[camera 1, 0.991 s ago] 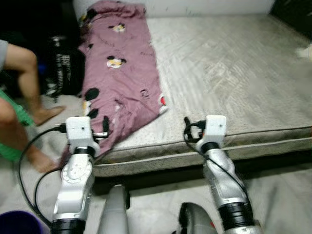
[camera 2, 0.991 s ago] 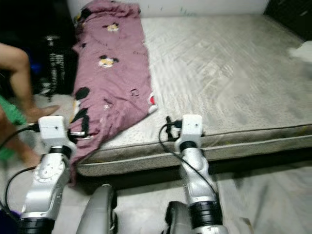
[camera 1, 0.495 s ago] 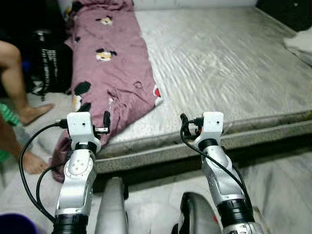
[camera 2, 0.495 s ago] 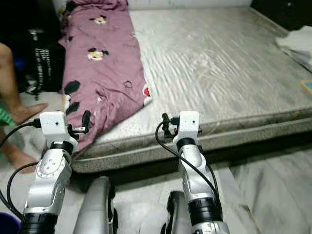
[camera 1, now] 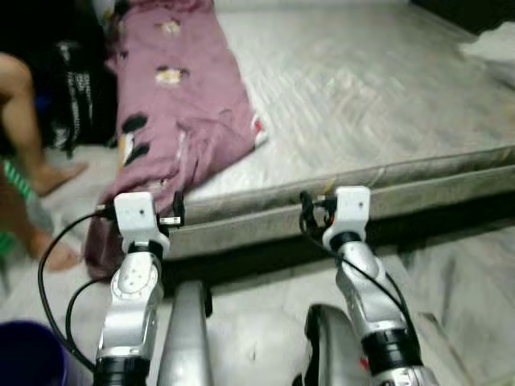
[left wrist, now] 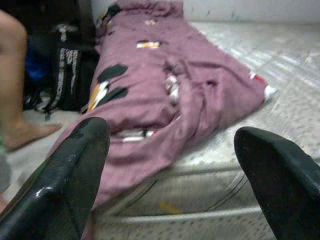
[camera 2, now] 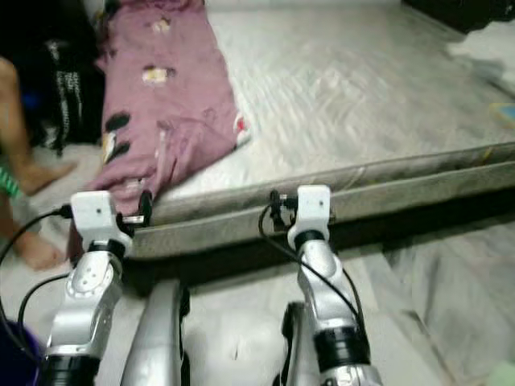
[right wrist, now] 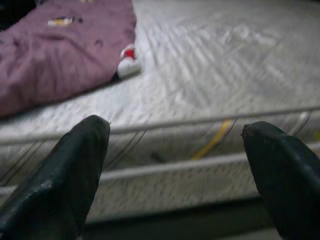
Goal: Clean up the room
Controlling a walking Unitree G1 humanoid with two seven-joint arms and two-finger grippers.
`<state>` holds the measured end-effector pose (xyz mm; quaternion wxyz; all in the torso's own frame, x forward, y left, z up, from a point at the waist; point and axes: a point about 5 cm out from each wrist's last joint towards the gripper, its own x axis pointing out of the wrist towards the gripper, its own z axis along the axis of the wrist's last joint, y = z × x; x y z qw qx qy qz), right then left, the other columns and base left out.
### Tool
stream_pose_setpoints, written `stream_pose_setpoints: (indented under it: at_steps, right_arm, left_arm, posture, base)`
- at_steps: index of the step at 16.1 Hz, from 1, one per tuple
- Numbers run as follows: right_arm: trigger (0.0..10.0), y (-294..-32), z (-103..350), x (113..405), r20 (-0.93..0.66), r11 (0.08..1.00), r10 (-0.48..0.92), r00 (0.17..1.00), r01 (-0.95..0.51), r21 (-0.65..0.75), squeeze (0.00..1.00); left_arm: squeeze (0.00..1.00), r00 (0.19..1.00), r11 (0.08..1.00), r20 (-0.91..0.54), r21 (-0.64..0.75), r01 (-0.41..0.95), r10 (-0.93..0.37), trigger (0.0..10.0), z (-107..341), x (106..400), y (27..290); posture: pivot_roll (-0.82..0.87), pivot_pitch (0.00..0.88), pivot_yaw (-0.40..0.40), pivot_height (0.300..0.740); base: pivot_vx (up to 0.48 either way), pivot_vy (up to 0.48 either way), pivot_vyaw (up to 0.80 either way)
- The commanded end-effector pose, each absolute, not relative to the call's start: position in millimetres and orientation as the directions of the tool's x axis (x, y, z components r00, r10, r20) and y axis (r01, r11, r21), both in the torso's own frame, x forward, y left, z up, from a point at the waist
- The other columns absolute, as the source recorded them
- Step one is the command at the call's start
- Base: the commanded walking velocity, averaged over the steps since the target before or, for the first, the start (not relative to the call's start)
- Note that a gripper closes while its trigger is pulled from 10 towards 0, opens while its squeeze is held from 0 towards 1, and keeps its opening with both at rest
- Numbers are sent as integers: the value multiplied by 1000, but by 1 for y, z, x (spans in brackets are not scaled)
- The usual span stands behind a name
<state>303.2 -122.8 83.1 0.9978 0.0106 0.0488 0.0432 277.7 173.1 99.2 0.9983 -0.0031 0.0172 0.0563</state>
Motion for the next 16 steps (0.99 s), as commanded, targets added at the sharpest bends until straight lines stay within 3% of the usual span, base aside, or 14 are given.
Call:
stream_pose_setpoints:
  at_steps: [1, 6, 16]
  right_arm:
    - [10000, -121, 91, 307, -66, 995, 101, 993, -100, 15, 0]
    - [10000, -119, 93, 307, -48, 993, 115, 992, -115, 10, 0]
    - [10000, -119, 93, 308, -44, 992, 123, 991, -123, 14, 0]
  left_arm:
    - [0, 994, 994, -6, 0, -108, 108, 10000, 108, 282, 172]
    - [0, 997, 997, -7, -3, -81, 81, 10000, 107, 283, 170]
    - [0, 999, 999, -6, -14, -52, 52, 10000, 107, 285, 167]
  posture:
    - [73, 38, -16, 537]
    - [70, 41, -15, 537]
    - [67, 45, -16, 537]
  base:
    - [0, 0, 0]
    - [0, 0, 360]
    - [372, 0, 57]
